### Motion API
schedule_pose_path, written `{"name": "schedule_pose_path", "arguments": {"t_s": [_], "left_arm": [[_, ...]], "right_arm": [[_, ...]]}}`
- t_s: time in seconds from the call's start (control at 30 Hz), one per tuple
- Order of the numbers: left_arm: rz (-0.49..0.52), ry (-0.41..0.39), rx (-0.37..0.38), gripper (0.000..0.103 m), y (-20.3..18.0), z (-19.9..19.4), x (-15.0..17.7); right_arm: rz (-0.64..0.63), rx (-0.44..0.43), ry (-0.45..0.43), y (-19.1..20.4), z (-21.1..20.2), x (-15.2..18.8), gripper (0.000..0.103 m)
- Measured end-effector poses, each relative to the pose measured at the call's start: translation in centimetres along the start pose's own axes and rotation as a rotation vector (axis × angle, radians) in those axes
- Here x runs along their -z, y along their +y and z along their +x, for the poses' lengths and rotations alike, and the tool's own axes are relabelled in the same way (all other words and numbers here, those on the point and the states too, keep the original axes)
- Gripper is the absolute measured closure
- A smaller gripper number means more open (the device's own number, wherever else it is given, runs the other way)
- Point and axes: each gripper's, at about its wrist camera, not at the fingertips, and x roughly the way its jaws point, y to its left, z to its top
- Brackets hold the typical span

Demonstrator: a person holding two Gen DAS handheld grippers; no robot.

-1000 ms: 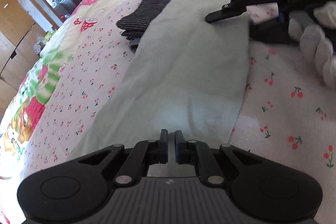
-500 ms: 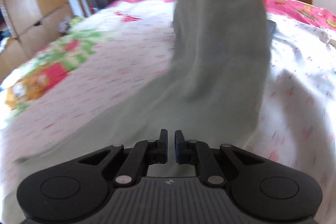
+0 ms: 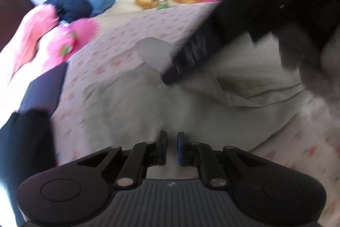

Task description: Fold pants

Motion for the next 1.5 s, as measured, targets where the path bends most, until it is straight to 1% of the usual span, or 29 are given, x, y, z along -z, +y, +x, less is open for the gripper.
{"name": "schedule_pose_path", "arguments": {"t_s": [0.07, 0.17, 0.23, 0.3, 0.33, 0.37, 0.4, 0.43, 0.53, 0.6, 0.67, 0.7, 0.77, 0.8, 0.87, 0.93, 1.0, 1.03, 1.07, 1.1, 1.13, 1.17, 1.2, 1.23, 1.27, 1.33, 1.37, 1.43, 1.5], "left_arm": [[-0.049, -0.006, 0.003, 0.077, 1.1, -0.2, 0.9], [-0.105, -0.006, -0.002, 0.077, 2.3, -0.6, 2.1], [-0.136, -0.004, 0.002, 0.077, 2.9, -0.7, 2.7], [-0.147, 0.001, 0.002, 0.077, 3.9, -0.5, 2.9], [-0.145, 0.003, 0.0, 0.077, 4.5, -0.2, 3.1], [-0.141, 0.003, -0.002, 0.077, 4.4, -0.5, 3.3], [-0.134, 0.004, -0.003, 0.077, 4.2, -1.0, 3.8], [-0.12, 0.008, -0.008, 0.074, 4.1, -1.2, 4.0], [-0.106, 0.037, -0.001, 0.074, 3.9, -2.3, 4.6], [-0.074, 0.049, 0.003, 0.074, 3.7, -3.5, 4.8], [-0.04, 0.033, 0.004, 0.074, 3.9, -4.9, 4.7], [-0.044, 0.025, 0.005, 0.074, 4.2, -5.5, 4.3], [-0.073, 0.003, 0.006, 0.074, 4.9, -6.3, 3.2], [-0.084, -0.015, -0.001, 0.073, 5.2, -6.5, 2.5], [-0.087, -0.054, -0.014, 0.073, 5.2, -6.4, 0.9], [-0.067, -0.096, -0.018, 0.072, 4.5, -5.2, -0.7], [-0.007, -0.131, -0.019, 0.071, 3.1, -3.6, -1.9], [0.014, -0.141, -0.022, 0.07, 2.5, -2.6, -2.4], [0.024, -0.138, -0.021, 0.07, 2.0, -1.6, -2.8], [0.029, -0.127, -0.022, 0.069, 1.5, -0.6, -2.9], [0.028, -0.098, -0.027, 0.069, 1.2, 0.5, -2.8], [0.023, -0.055, -0.037, 0.069, 0.9, 1.3, -2.7], [0.014, -0.016, -0.042, 0.069, 0.7, 1.9, -2.6], [0.01, 0.006, -0.05, 0.068, 0.4, 2.2, -2.4], [0.025, 0.01, -0.063, 0.068, 0.1, 2.2, -2.3], [0.086, 0.028, -0.101, 0.068, -0.7, 2.1, -3.0], [0.113, 0.028, -0.123, 0.068, -1.0, 1.8, -3.3], [0.131, 0.007, -0.135, 0.068, -1.2, 0.9, -4.1], [0.131, 0.003, -0.145, 0.068, -1.3, 0.9, -4.4]], "right_arm": [[-0.113, 0.03, 0.006, 2.3, 0.9, 0.4, 0.099], [-0.263, 0.062, 0.021, 4.9, 1.8, -0.1, 0.098], [-0.346, 0.063, 0.027, 6.1, 1.8, 0.1, 0.094], [-0.455, 0.064, 0.051, 6.9, 2.4, 0.3, 0.092], [-0.521, 0.063, 0.054, 7.2, 3.0, 0.1, 0.092], [-0.6, 0.052, 0.05, 7.8, 3.1, 0.7, 0.091], [-0.679, 0.047, 0.049, 8.2, 3.1, 1.2, 0.088], [-0.713, 0.026, 0.053, 8.4, 3.0, 1.6, 0.086], [-0.738, -0.042, 0.066, 8.6, 2.2, 2.5, 0.085], [-0.734, -0.058, 0.084, 8.4, 1.5, 3.0, 0.085], [-0.664, -0.055, 0.086, 7.4, 0.1, 2.8, 0.085], [-0.606, -0.042, 0.085, 6.6, -0.7, 2.6, 0.085], [-0.422, 0.003, 0.076, 4.1, -3.1, 1.6, 0.085], [-0.328, 0.042, 0.06, 2.4, -4.4, 1.2, 0.081], [-0.16, 0.173, 0.031, -1.5, -6.7, 0.9, 0.073], [-0.003, 0.313, 0.025, -5.9, -8.4, 1.3, 0.072], [0.155, 0.441, 0.026, -10.3, -9.5, 2.1, 0.071], [0.233, 0.479, 0.012, -12.3, -10.1, 2.7, 0.07], [0.314, 0.486, 0.001, -14.2, -10.4, 3.4, 0.07], [0.4, 0.465, -0.003, -15.9, -10.4, 4.2, 0.07], [0.482, 0.411, -0.009, -17.3, -10.1, 5.1, 0.07], [0.564, 0.331, -0.011, -18.5, -9.5, 6.1, 0.067], [0.644, 0.246, -0.006, -19.5, -8.6, 7.1, 0.061], [0.701, 0.195, -0.025, -20.2, -8.2, 7.8, 0.058], [0.716, 0.167, -0.045, -20.6, -8.1, 8.3, 0.057], [0.748, 0.119, -0.05, -21.4, -8.9, 8.8, 0.064], [0.776, 0.09, -0.044, -21.9, -9.8, 9.1, 0.066], [0.819, 0.05, -0.052, -22.5, -12.0, 10.0, 0.062], [0.817, 0.032, -0.072, -23.0, -12.9, 10.6, 0.06]]}}
